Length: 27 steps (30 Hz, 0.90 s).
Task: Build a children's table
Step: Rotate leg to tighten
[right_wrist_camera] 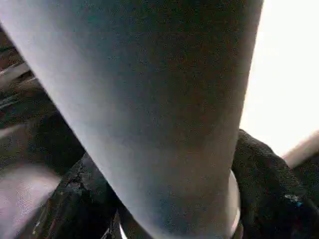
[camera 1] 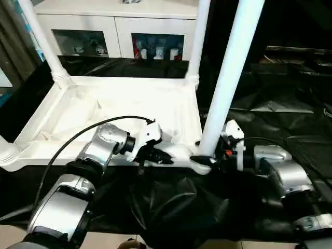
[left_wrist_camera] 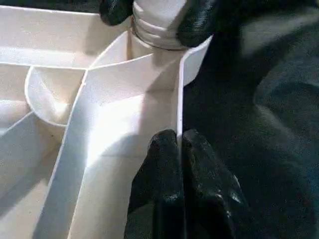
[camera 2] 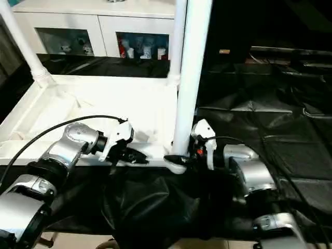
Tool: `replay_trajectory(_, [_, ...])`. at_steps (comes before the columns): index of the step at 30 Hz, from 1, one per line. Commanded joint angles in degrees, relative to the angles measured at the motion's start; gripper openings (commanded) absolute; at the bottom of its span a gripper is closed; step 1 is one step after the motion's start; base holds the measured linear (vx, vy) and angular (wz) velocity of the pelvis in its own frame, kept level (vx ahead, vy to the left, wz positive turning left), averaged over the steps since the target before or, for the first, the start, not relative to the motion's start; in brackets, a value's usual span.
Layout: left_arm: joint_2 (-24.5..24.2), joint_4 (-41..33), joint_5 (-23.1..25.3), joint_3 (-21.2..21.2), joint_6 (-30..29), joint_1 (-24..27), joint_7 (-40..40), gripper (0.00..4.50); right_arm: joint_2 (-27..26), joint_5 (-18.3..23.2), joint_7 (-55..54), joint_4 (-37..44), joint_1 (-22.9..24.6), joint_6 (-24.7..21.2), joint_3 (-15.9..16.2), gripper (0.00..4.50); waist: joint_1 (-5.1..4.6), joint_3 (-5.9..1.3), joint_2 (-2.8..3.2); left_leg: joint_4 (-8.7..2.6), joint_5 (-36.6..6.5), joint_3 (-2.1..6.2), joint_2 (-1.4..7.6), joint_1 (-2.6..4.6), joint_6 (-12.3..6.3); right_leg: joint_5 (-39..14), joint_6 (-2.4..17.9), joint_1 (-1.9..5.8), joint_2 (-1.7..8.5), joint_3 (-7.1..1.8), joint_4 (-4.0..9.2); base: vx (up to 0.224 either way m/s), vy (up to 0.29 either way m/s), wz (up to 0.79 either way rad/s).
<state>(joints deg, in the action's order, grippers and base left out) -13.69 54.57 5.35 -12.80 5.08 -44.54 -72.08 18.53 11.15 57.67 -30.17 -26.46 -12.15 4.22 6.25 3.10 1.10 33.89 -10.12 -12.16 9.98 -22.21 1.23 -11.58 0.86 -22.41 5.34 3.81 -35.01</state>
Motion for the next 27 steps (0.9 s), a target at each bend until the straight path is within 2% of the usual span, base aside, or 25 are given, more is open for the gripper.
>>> replay_trajectory(1, [2.96, 0.63, -0.54, 1.11, 0.01, -2.04, 5.39, 0.0, -2.23, -2.04, -5.68, -2.81, -0.01, -0.04, 0.83, 2.67, -0.16, -3.63, -0.63, -4.34, -12.68, 2.09, 4.05, 1.72, -1.41, -10.77, 14.02, 2.03, 4.75, -2.68, 4.44, 0.0, 0.0, 0.0])
replay_trajectory(2, [4.29, 2.26, 0.18, 1.51, -0.89, -3.26, 10.22, 0.0, -4.14, -2.16, -11.27, -5.12, -0.42, -0.25, -0.84, 2.67, -0.4, -3.46, -0.54, -4.46, -13.34, 2.03, 4.09, 1.76, -0.95, -11.93, 13.54, 1.78, 4.64, -2.84, 4.6, 0.0, 0.0, 0.0])
replay_trajectory(3, [4.32, 2.3, 0.19, 1.52, -0.91, -3.29, 10.32, 0.0, -4.18, -2.16, -11.4, -5.17, -0.43, -0.26, -0.88, 2.67, -0.63, -3.34, -0.63, -4.63, -14.89, 2.17, 3.95, 1.88, -0.23, -14.2, 13.06, 1.78, 4.68, -2.79, 4.9, 0.0, 0.0, 0.0])
replay_trajectory(5, [6.51, 3.98, 0.2, 2.47, -2.33, -4.84, 15.97, 0.0, -6.74, -1.89, -18.53, -7.86, -1.15, -0.34, -3.14, 2.66, -0.86, -3.34, -0.47, -4.65, -15.99, 2.25, 3.96, 2.1, 0.46, -16.33, 12.4, 1.62, 4.82, -2.94, 5.16, 0.0, 0.0, 0.0])
replay_trajectory(7, [7.5, 4.53, 0.22, 2.69, -2.63, -5.41, 17.94, 0.0, -7.98, -1.65, -22.12, -9.15, -1.62, -0.47, -4.32, 2.66, -1.11, -3.43, -0.54, -4.69, -15.45, 2.3, 3.86, 1.97, 0.53, -15.68, 12.21, 1.74, 4.71, -2.91, 5.16, 0.0, 0.0, 0.0])
replay_trajectory(8, [10.22, 6.27, 0.37, 3.23, -3.82, -6.98, 24.12, 0.0, -11.19, -1.38, -30.97, -12.41, -3.06, -0.23, -7.09, 2.66, -1.16, -3.48, -0.48, -4.65, -14.61, 2.32, 3.87, 1.86, 0.4, -14.2, 12.18, 1.83, 4.67, -2.92, 5.03, 0.0, 0.0, 0.0])
replay_trajectory(9, [10.54, 6.44, 0.35, 3.3, -3.89, -7.13, 24.66, 0.0, -11.54, -1.36, -31.78, -12.76, -3.24, -0.19, -7.33, 2.66, -1.46, -3.49, -0.24, -4.77, -14.9, 2.29, 3.84, 2.01, 0.7, -13.43, 12.46, 1.61, 4.5, -2.91, 4.99, 0.0, 0.0, 0.0])
replay_trajectory(10, [12.56, 7.44, 0.19, 3.79, -4.34, -8.07, 28.02, 0.0, -13.73, -1.28, -36.24, -14.78, -4.36, 0.3, -8.41, 2.66, -1.46, -3.57, -0.38, -4.73, -14.57, 2.35, 3.76, 1.99, 0.78, -13.07, 12.43, 1.76, 4.45, -2.81, 4.94, 0.0, 0.0, 0.0])
replay_trajectory(11, [13.17, 7.67, 0.1, 3.95, -4.42, -8.32, 28.87, 0.0, -14.39, -1.27, -37.2, -15.3, -4.69, 0.54, -8.53, 2.66, -1.53, -3.63, -0.14, -4.71, -14.56, 2.27, 3.77, 2.03, 0.93, -11.95, 12.6, 1.69, 4.51, -2.88, 4.88, 0.0, 0.0, 0.0])
replay_trajectory(16, [14.5, 8.24, 0.58, 2.97, -3.11, -8.66, 27.56, 0.0, -17.0, -2.5, -35.42, -15.92, -6.19, 3.22, -6.62, 2.66, -1.35, -3.72, -0.12, -4.42, -12.83, 2.19, 3.5, 1.58, -1.4, -8.11, 12.62, 2.21, 4.53, -2.78, 4.75, 0.0, 0.0, 0.0])
replay_trajectory(17, [14.4, 8.26, 0.58, 2.89, -2.95, -8.64, 27.26, 0.0, -17.08, -2.5, -34.79, -15.89, -6.31, 3.57, -6.44, 3.21, -1.36, -3.63, -0.1, -4.49, -13.43, 2.2, 3.56, 1.65, -1.75, -9.33, 12.58, 2.21, 4.53, -2.74, 4.92, 0.0, 0.0, 0.0])
replay_trajectory(19, [13.87, 8.11, 0.53, 2.77, -2.22, -8.38, 26.08, 0.0, -16.84, -2.74, -32.66, -15.43, -6.4, 5.34, -5.78, 3.35, -1.39, -3.62, -0.19, -4.56, -14.04, 2.27, 3.61, 1.6, -1.72, -10.63, 12.45, 2.25, 4.56, -2.71, 4.98, 0.0, 0.0, 0.0])
replay_trajectory(20, [13.45, 7.96, 0.45, 2.72, -1.81, -8.16, 25.01, 0.0, -16.51, -2.71, -30.86, -15.02, -6.34, 5.71, -5.27, 3.35, -1.4, -3.63, -0.15, -4.59, -14.05, 2.29, 3.66, 1.58, -1.82, -10.51, 12.38, 2.23, 4.52, -2.73, 4.98, 0.0, 0.0, 0.0])
replay_trajectory(22, [11.76, 6.83, 0.06, 2.13, -0.47, -6.99, 19.81, 0.0, -14.77, -2.65, -25.41, -13.2, -5.69, 6.07, -3.59, 3.64, -1.3, -3.68, -0.46, -4.46, -13.08, 2.26, 3.56, 1.39, -2.59, -9.47, 12.52, 2.47, 4.53, -2.67, 4.83, 0.0, 0.0, 0.0])
replay_trajectory(25, [9.38, 5.18, 0.11, 0.83, 0.8, -5.48, 13.91, 0.0, -11.87, -1.63, -16.86, -9.78, -4.14, 5.89, -1.2, 3.71, -1.24, -3.66, -0.32, -4.34, -11.67, 2.14, 3.73, 1.23, -3.8, -7.37, 13.04, 2.54, 4.46, -2.62, 4.56, 0.0, 0.0, 0.0])
replay_trajectory(26, [8.44, 4.56, 0.31, 0.28, 1.38, -4.89, 12.2, 0.0, -10.83, -1.36, -13.74, -8.46, -3.46, 5.74, -0.37, 3.71, -1.12, -3.69, -0.78, -4.3, -11.39, 2.1, 3.78, 1.2, -4.21, -6.98, 13.07, 2.69, 4.44, -2.58, 4.53, 0.0, 0.0, 0.0])
replay_trajectory(27, [7.53, 3.92, 0.23, -0.06, 1.52, -4.31, 10.29, 0.0, -9.55, -1.28, -10.76, -7.17, -2.75, 5.62, 0.59, 3.71, -0.95, -3.72, -0.52, -4.17, -10.45, 2.03, 3.88, 1.09, -4.92, -5.84, 13.4, 2.66, 4.4, -2.57, 4.26, 0.0, 0.0, 0.0])
